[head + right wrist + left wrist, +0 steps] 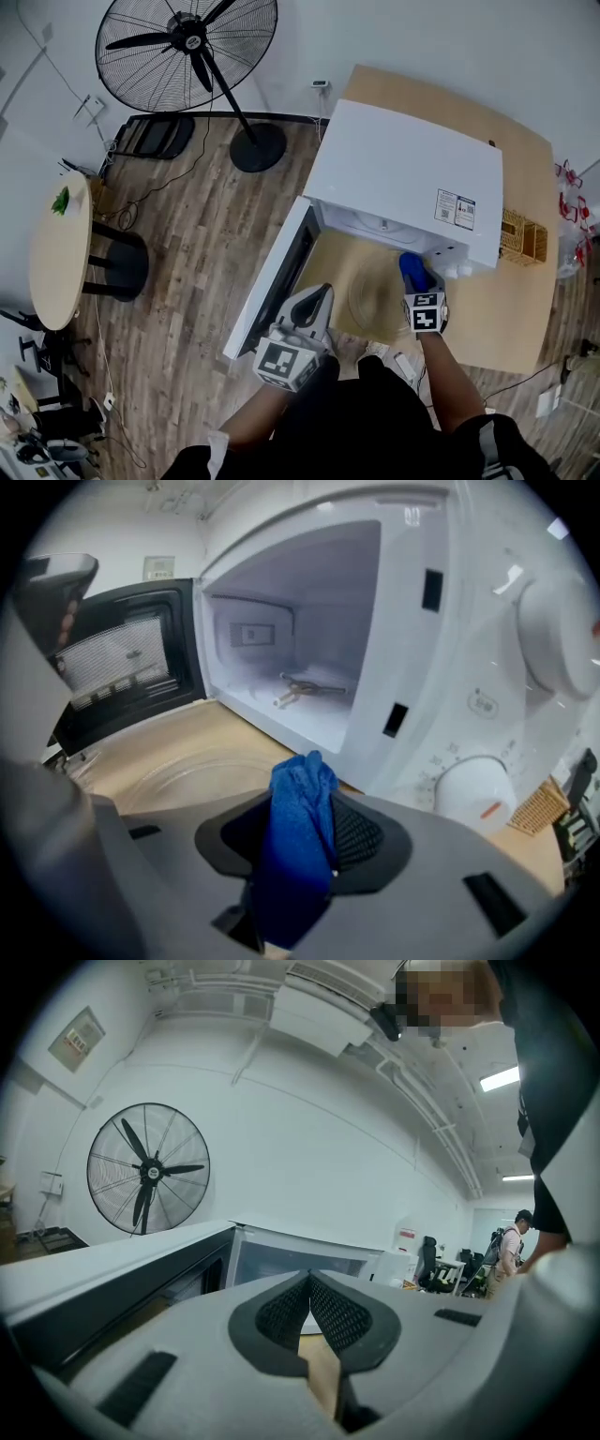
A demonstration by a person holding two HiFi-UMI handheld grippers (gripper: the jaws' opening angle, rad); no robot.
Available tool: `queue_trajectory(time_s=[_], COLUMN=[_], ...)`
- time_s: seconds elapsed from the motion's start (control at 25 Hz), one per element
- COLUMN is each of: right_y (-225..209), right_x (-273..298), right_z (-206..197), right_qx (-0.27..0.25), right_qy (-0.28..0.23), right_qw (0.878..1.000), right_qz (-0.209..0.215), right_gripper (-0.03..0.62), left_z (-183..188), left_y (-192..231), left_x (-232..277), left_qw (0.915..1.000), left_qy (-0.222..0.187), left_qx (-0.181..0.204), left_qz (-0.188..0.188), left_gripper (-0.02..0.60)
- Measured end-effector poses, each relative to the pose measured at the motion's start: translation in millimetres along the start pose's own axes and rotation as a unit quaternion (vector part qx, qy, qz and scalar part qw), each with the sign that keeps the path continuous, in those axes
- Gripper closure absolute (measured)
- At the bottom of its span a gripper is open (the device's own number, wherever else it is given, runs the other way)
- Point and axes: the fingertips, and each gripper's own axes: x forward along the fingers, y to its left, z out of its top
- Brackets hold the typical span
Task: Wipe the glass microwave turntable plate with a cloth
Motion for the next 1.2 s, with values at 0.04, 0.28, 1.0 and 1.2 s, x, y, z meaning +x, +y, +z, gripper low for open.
queue_trajectory(time_s=[0.04, 0.28, 1.0, 1.2], right_y=[7.0, 78.0, 138.9, 108.0], right_x=[-3.9, -14.7, -18.5, -16.1], right_z=[6.3, 20.3, -10.6, -10.7], right_qx=[-0.009, -0.073, -0.114, -0.094], right_qy=[-0.016, -0.058, -0.012, 0.000], right_qw=[1.000, 0.989, 0.980, 0.988], right_qz=[0.013, 0.118, 0.164, 0.119], right_gripper=[0.433, 0.433, 0.436, 0.435], left_z=[-0.2, -0.4, 2.4, 2.1], left_y=[0.4, -0.9, -0.9, -7.7], left_x=[-0.2, 0.0, -9.5, -6.5], left_qw=[1.0000, 1.0000, 0.9999, 0.9999], left_qy=[0.000, 0.001, -0.002, 0.000], left_qx=[0.000, 0.002, 0.010, 0.012], left_qz=[0.000, -0.002, 0.008, 0.001], left_gripper=[0.580, 0.580, 0.580, 0.580])
